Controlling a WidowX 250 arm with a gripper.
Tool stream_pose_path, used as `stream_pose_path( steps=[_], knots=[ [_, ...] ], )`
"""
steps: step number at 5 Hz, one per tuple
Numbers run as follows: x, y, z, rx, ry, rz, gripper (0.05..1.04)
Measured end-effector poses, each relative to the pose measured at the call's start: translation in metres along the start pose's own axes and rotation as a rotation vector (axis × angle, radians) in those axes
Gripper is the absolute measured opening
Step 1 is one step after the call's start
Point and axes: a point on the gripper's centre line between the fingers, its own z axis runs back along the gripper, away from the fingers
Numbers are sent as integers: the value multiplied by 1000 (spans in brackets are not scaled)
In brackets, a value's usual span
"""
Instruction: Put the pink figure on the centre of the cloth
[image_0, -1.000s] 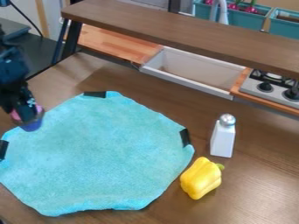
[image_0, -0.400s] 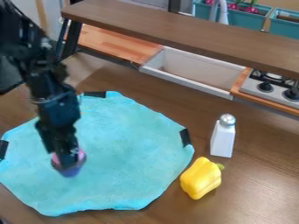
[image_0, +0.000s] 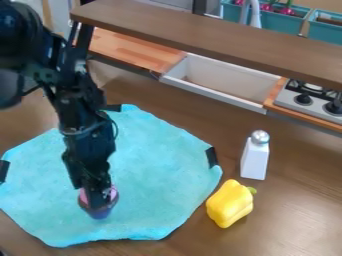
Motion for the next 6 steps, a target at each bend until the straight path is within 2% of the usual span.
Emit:
stream_pose_path(
  steps=[2,3,4,6],
  knots=[
    [4,4,-5,51,-25,-3,762],
    [6,8,-7,72,-49,-3,808],
    [2,11,-7,52,-53,14,995],
    [-5,13,5,30,-76,15,1001]
  ],
)
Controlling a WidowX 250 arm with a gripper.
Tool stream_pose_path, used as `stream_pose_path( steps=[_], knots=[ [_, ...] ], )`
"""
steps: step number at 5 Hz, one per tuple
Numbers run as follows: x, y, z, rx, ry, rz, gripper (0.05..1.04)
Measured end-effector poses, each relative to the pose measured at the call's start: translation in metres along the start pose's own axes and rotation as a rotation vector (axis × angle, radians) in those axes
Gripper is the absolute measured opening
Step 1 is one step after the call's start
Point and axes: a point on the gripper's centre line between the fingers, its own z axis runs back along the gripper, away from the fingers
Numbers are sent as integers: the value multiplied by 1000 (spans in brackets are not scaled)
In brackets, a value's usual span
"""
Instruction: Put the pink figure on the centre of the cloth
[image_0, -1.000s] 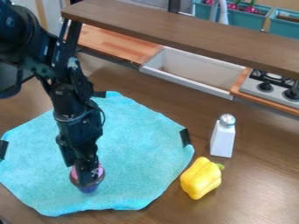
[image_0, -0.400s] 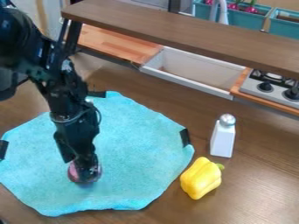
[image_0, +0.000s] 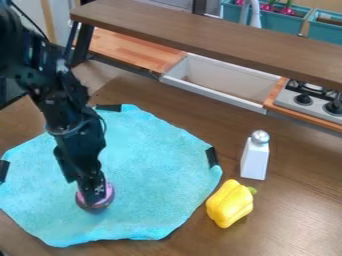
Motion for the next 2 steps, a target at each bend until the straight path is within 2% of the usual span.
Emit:
stream_pose_path(
  steps=[2],
  knots=[
    [-4,4,32,-26,5,18,1001]
  ],
)
